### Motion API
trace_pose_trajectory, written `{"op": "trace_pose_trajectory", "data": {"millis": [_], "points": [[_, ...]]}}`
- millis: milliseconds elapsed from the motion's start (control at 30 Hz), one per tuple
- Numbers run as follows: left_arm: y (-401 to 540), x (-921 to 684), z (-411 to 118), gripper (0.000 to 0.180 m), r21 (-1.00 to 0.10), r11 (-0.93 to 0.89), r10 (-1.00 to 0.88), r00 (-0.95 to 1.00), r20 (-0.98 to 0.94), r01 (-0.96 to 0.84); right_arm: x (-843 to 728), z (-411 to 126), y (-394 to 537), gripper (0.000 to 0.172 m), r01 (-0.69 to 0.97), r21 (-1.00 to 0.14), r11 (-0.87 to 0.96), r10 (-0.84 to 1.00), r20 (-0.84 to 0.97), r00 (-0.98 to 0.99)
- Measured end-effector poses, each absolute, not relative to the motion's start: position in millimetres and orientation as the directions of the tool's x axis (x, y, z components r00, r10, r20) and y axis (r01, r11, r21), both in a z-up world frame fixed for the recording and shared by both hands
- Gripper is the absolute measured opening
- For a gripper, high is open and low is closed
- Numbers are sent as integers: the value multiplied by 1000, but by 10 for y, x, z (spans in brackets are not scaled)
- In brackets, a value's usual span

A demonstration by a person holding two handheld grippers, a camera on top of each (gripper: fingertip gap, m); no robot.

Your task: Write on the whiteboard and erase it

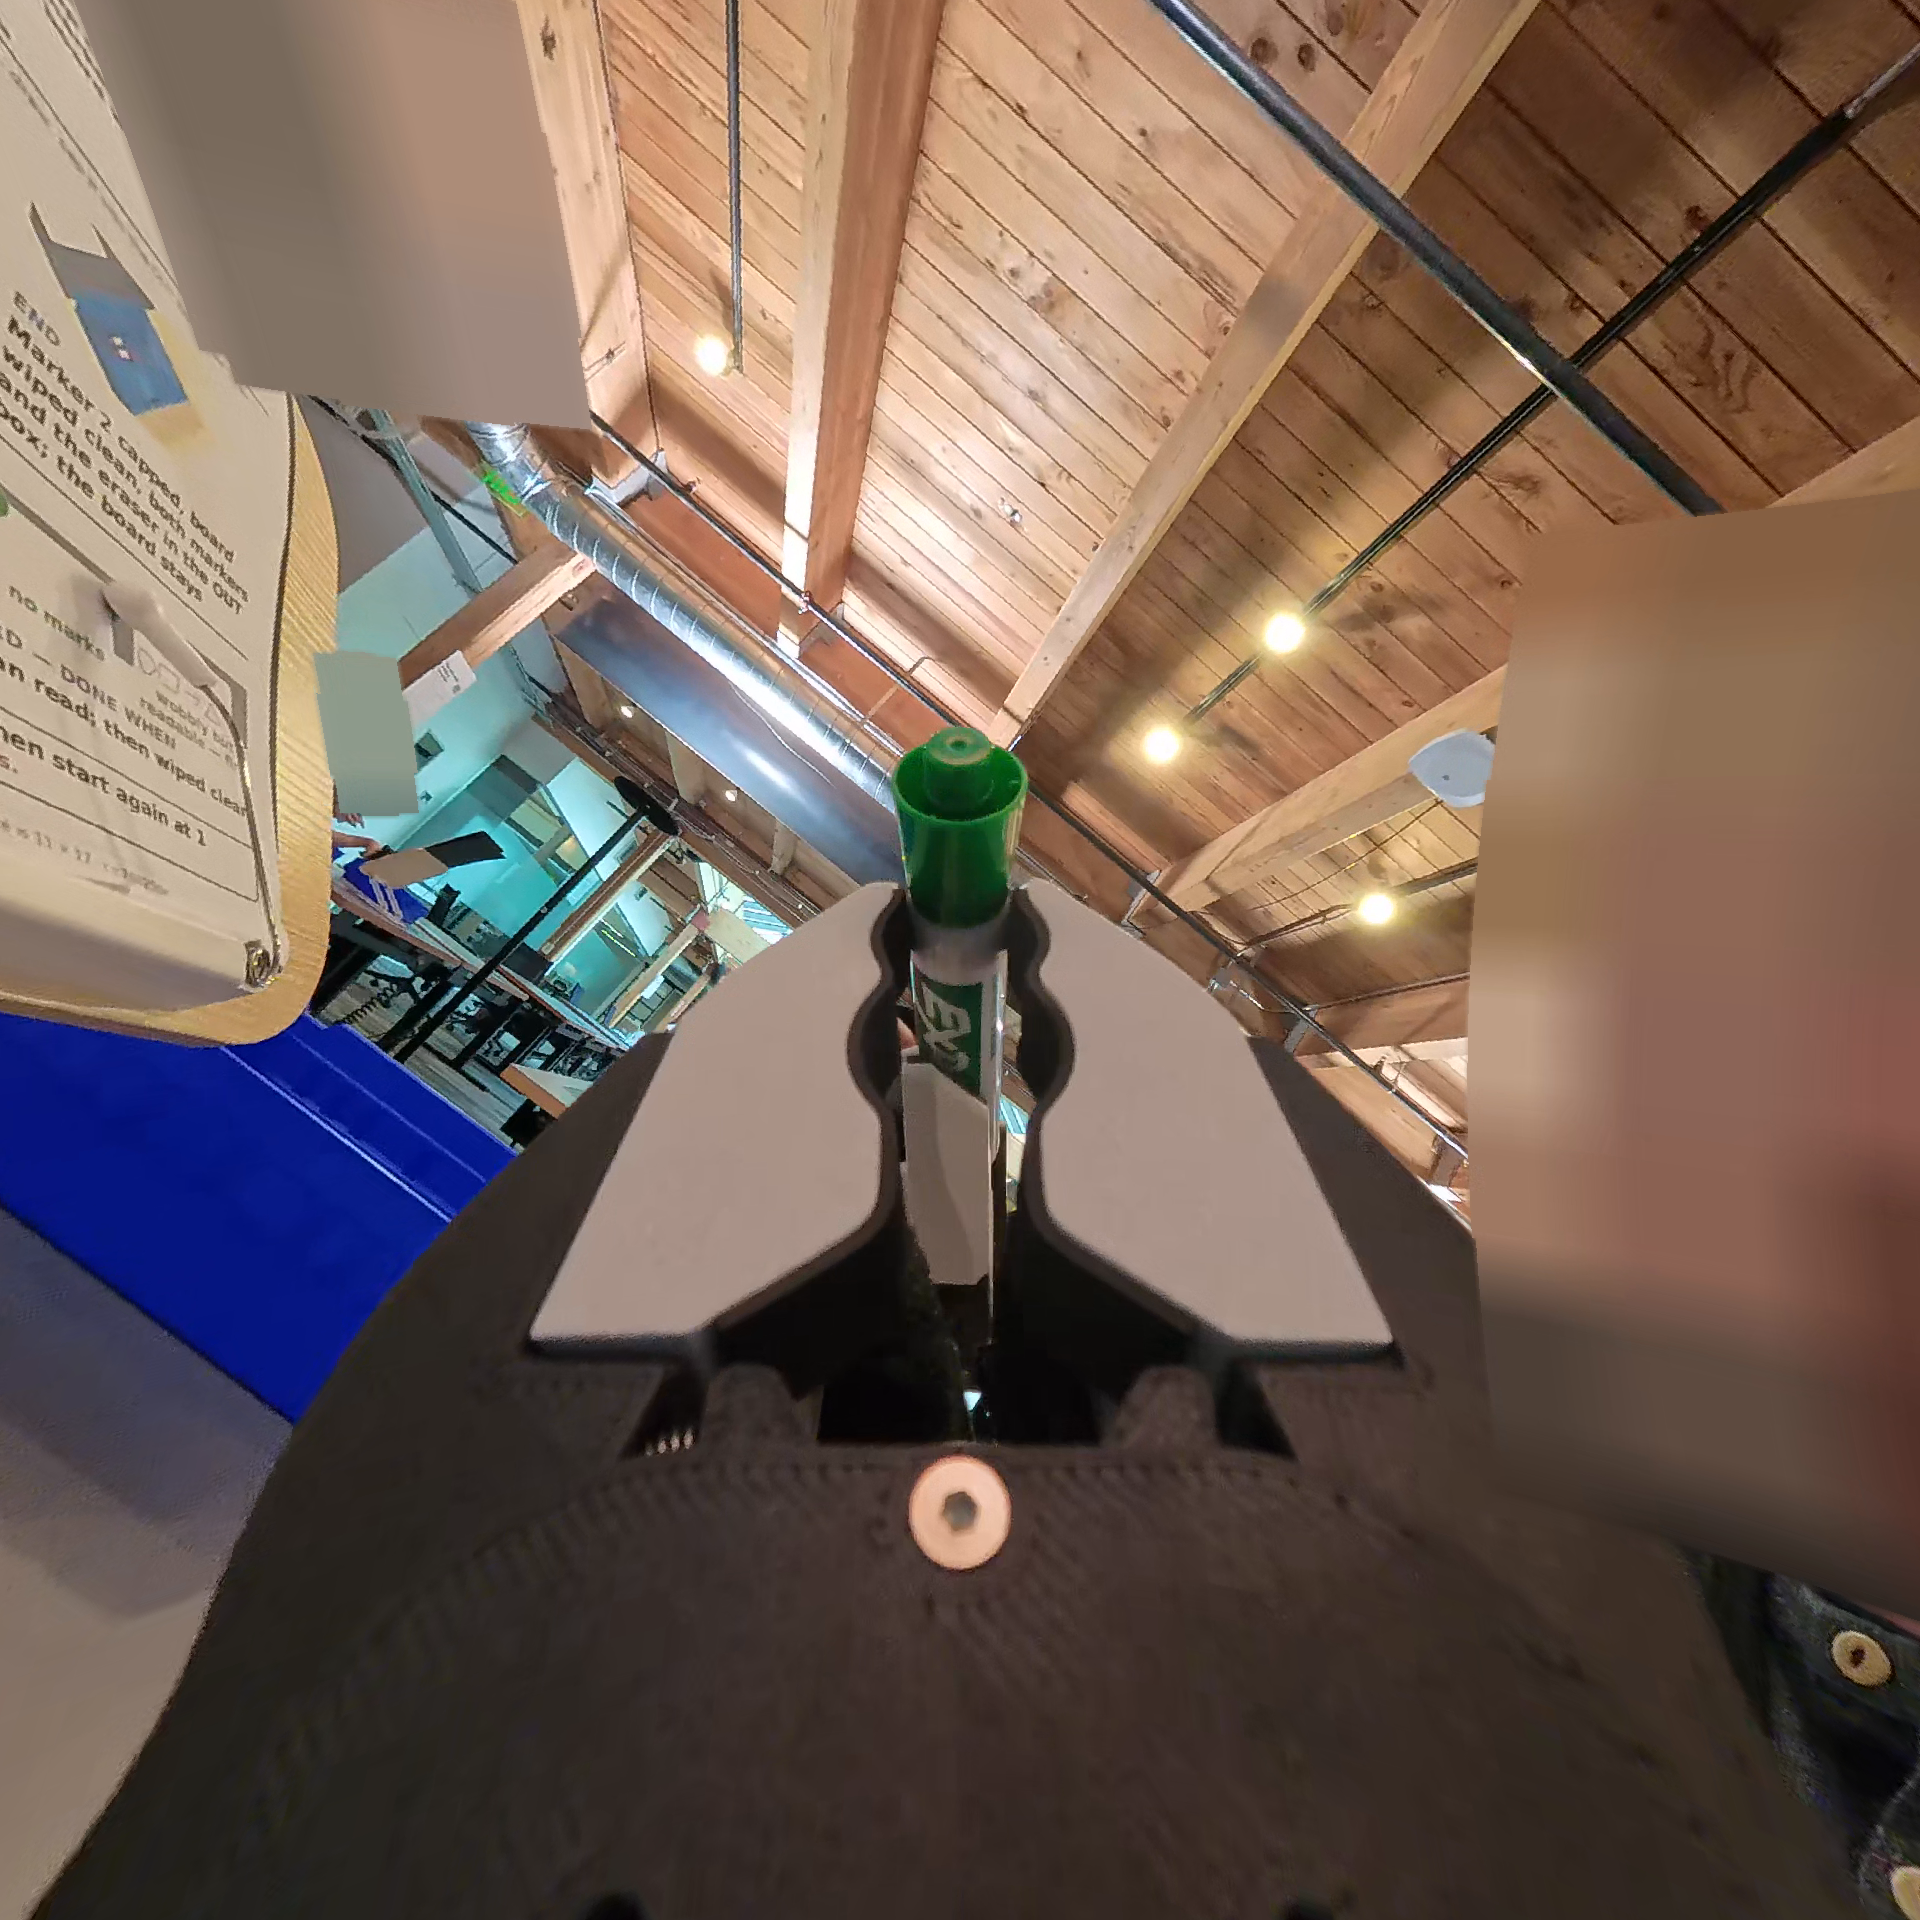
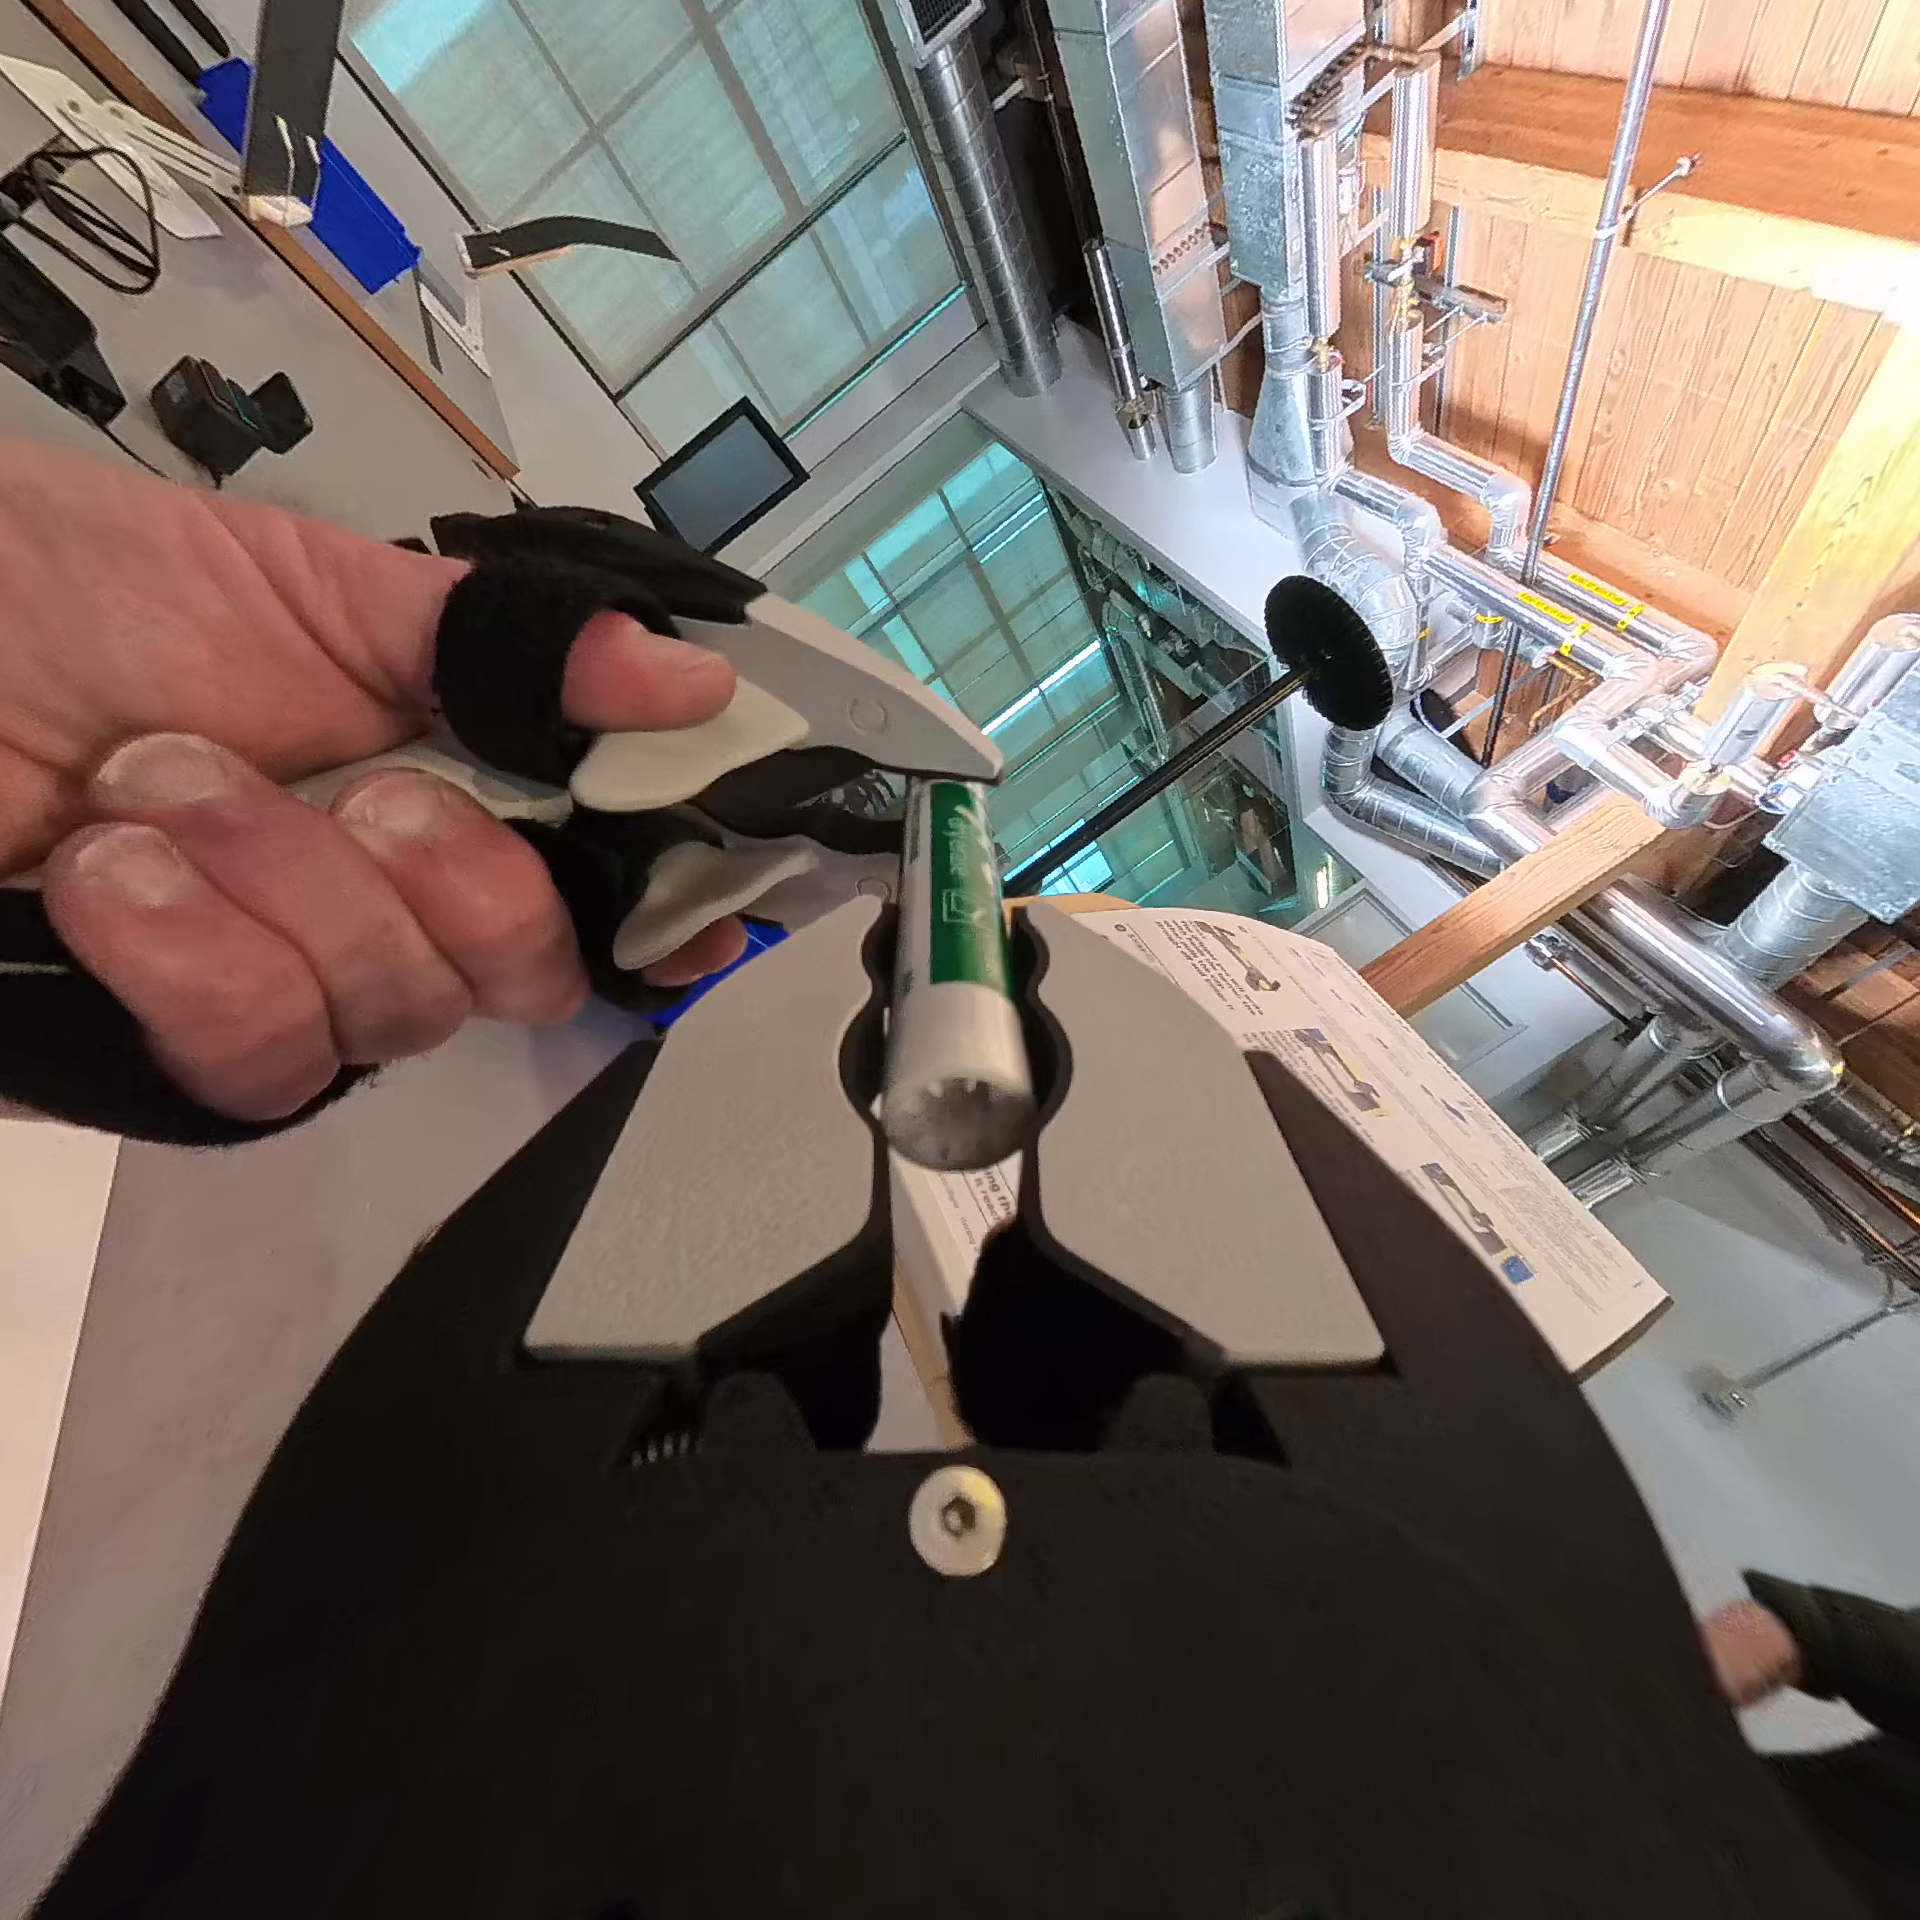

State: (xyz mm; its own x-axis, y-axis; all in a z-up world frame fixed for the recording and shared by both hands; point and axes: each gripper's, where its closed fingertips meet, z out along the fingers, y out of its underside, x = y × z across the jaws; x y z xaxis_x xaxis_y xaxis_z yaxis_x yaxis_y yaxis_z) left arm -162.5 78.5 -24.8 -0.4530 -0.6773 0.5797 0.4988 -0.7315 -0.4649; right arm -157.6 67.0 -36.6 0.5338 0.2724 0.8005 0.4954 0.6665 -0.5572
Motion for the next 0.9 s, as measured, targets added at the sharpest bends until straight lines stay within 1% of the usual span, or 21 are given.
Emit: {"op": "trace_pose_trajectory", "data": {"millis": [100, 267, 333, 400, 433, 467, 500, 533, 567, 600, 667, 767, 867, 900], "points": [[781, -1616, -243, 18, -466, -733, -676, -458, 577, 496, -1575, -368, 661, 20, 500, -549, 670, 267, 806, 527], [765, -1628, -237, 18, -466, -737, -674, -471, 570, 491, -1576, -370, 643, 20, 483, -568, 666, 300, 797, 524], [798, -1682, -238, 29, -474, -726, -685, -456, 568, 499, -1576, -374, 625, 20, 448, -601, 662, 351, 776, 524], [849, -1784, -236, 29, -529, -677, -732, -393, 557, 511, -1557, -378, 606, 20, 394, -658, 642, 433, 735, 521], [856, -1845, -221, 30, -579, -638, -767, -355, 534, 507, -1556, -391, 578, 21, 358, -693, 626, 496, 708, 503], [854, -1895, -213, 31, -659, -571, -820, -295, 490, 490, -1535, -373, 553, 21, 315, -727, 610, 547, 674, 497], [857, -1926, -221, 31, -764, -464, -885, -211, 414, 448, -1516, -352, 522, 20, 264, -765, 587, 604, 632, 486], [858, -1945, -235, 31, -858, -345, -939, -143, 314, 381, -1496, -349, 507, 20, 225, -803, 552, 661, 586, 468], [851, -1951, -257, 32, -924, -241, -970, -112, 217, 298, -1472, -345, 495, 20, 196, -823, 533, 695, 558, 452], [834, -1941, -290, 33, -967, -144, -987, -102, 125, 210, -1448, -342, 486, 20, 172, -834, 523, 716, 541, 441], [763, -1904, -342, 35, -997, 26, -992, -123, -36, 77, -1419, -375, 475, 20, 146, -861, 488, 764, 502, 406], [639, -1817, -424, 36, -976, 212, -963, -176, -202, -45, -1402, -427, 453, 20, 113, -880, 460, 806, 468, 362], [547, -1742, -413, 31, -958, 285, -937, -218, -271, -35, -1403, -466, 456, 21, 91, -895, 436, 832, 439, 340], [547, -1714, -450, 29, -951, 305, -932, -223, -286, -57, -1404, -467, 449, 21, 76, -898, 433, 838, 432, 335]]}}
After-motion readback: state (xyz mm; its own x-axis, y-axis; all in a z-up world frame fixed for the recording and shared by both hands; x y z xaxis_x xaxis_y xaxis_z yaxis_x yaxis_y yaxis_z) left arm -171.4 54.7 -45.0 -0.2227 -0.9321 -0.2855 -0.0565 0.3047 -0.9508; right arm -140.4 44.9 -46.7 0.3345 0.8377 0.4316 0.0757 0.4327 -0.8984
